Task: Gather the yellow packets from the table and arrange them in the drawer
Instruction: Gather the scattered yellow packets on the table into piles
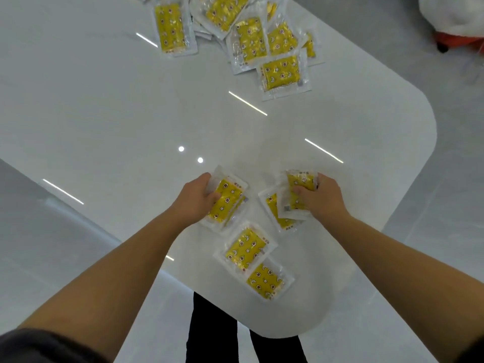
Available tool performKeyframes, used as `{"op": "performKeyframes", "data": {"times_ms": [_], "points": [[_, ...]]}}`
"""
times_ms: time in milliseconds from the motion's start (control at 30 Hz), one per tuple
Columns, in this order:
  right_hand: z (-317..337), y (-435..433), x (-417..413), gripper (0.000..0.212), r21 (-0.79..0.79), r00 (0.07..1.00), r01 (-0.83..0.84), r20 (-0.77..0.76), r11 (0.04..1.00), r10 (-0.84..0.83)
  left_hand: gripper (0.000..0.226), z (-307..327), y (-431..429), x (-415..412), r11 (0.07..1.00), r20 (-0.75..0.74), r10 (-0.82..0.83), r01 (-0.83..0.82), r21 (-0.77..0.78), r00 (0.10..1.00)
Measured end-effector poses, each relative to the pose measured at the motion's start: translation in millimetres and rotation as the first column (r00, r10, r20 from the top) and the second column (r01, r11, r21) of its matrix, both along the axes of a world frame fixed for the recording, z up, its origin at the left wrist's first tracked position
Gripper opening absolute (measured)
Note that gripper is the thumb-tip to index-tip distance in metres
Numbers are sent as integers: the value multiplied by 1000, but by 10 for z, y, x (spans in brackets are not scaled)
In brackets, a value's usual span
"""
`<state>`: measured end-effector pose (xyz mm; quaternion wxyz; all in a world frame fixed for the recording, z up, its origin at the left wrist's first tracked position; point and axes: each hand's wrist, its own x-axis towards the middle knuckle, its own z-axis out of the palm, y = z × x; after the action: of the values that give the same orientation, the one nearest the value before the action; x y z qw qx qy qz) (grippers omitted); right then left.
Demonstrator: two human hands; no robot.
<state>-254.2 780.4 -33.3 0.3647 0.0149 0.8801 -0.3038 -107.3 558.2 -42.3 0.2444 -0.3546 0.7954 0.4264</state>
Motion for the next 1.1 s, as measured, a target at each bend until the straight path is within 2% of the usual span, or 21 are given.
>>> {"op": "performKeyframes", "data": {"times_ms": [133, 233, 267, 333, 400, 533, 600, 667, 733, 833, 900, 967, 1100], "points": [[14, -397, -126, 3, -66, 987, 157, 49, 985, -154, 26, -61, -386, -221, 961, 47, 212, -217, 174, 976], [4, -711, -305, 13, -122, 951, 290, 148, 949, -271, 47, -125, -690, -397, 880, 48, 375, -372, 296, 926], [-18, -824, -384, 10, -150, 931, 334, 208, 930, -301, 51, -129, -786, -496, 842, 50, 433, -423, 334, 900], [-47, -1046, -548, 4, -186, 884, 415, 312, 891, -347, 44, -60, -926, -733, 760, 32, 529, -490, 426, 848], [-55, -1265, -753, 9, -198, 835, 494, 381, 847, -398, 35, -15, -1082, -1036, 703, -8, 606, -531, 473, 795], [62, -1672, -1232, 18, -357, 812, 566, 398, 743, -427, 42, 51, -1391, -1766, 707, -124, 662, -562, 429, 739], [133, -1833, -1450, 17, -459, 825, 559, 384, 690, -414, 44, 131, -1489, -2093, 686, -160, 685, -556, 469, 711], [167, -1937, -1600, 12, -495, 841, 539, 360, 682, -403, 38, 195, -1534, -2310, 691, -158, 676, -545, 475, 720], [149, -1960, -1634, 7, -400, 840, 539, 326, 742, -434, 31, 216, -1511, -2336, 736, -83, 621, -543, 404, 779], [-54, -1805, -1453, 13, -213, 879, 469, 209, 857, -429, 31, 84, -1389, -2085, 782, 12, 568, -545, 303, 823], [-193, -1659, -1231, 9, -156, 939, 341, 103, 927, -328, 37, -44, -1259, -1844, 809, 30, 534, -520, 274, 845], [-269, -1498, -1012, 19, -96, 981, 192, 24, 977, -191, 31, -126, -1105, -1605, 820, 41, 512, -502, 273, 858], [-238, -1164, -656, 26, -49, 999, -5, -49, 999, 2, 20, -207, -753, -1152, 866, 63, 429, -430, 256, 901]]}}
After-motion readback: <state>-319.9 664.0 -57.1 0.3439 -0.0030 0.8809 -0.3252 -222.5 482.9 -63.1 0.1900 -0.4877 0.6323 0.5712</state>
